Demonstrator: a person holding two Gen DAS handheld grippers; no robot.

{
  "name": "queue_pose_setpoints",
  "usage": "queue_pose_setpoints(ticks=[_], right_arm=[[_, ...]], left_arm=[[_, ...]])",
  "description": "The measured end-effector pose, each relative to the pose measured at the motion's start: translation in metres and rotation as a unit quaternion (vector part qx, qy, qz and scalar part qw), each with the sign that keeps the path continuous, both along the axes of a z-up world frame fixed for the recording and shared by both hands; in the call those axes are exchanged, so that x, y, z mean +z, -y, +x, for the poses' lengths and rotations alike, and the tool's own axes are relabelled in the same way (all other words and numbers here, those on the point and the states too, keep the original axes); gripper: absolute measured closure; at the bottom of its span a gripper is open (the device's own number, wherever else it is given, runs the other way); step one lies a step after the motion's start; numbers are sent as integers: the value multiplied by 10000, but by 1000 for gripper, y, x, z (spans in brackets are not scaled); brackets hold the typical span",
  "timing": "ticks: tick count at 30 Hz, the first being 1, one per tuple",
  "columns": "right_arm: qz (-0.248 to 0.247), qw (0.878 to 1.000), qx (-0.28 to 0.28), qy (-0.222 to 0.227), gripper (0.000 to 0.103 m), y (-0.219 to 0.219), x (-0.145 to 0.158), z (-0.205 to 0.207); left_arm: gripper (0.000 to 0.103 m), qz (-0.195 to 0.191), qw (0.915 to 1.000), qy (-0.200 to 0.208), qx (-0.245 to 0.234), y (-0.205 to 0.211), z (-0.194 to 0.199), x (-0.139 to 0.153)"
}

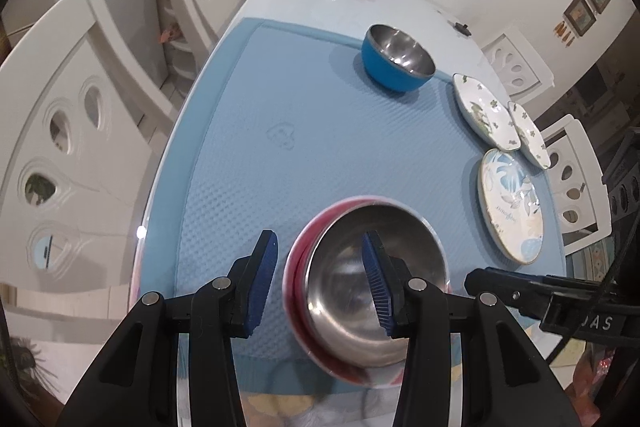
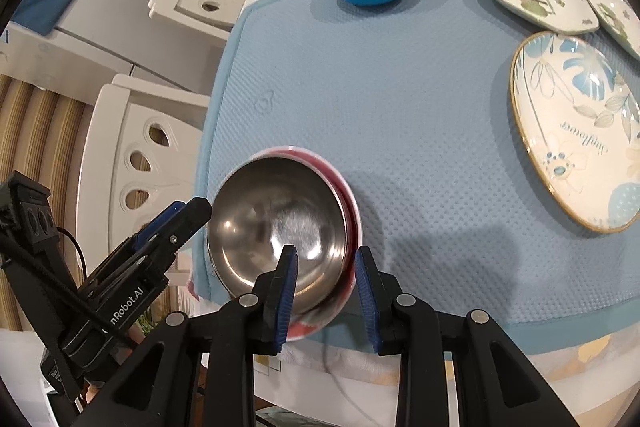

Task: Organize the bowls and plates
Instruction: 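Lower the magenta steel bowl into the pink bowl and open grippers, then move to the blue steel bowl and grasp its rim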

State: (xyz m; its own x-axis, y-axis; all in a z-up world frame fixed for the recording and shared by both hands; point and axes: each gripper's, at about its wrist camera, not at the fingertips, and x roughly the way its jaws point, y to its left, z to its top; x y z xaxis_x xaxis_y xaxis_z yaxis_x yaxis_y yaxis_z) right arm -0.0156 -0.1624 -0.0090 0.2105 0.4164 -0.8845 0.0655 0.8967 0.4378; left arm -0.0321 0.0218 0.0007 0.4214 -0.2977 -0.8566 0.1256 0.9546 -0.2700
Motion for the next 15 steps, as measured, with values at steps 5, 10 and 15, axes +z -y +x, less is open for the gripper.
queue_pose_setpoints(ticks=[5, 10, 15], right_arm=[[108, 9994, -286, 140, 75, 18, 12, 14], [174, 9971, -695, 257, 73, 50, 23, 37], [334, 9925, -1134, 315, 50, 86, 31, 69]], left_arm=[[62, 108, 9994, 295, -157, 11, 18, 25], [55, 219, 9977, 575, -274, 26, 53, 51], [38, 173, 9955, 711, -602, 53, 98, 61]])
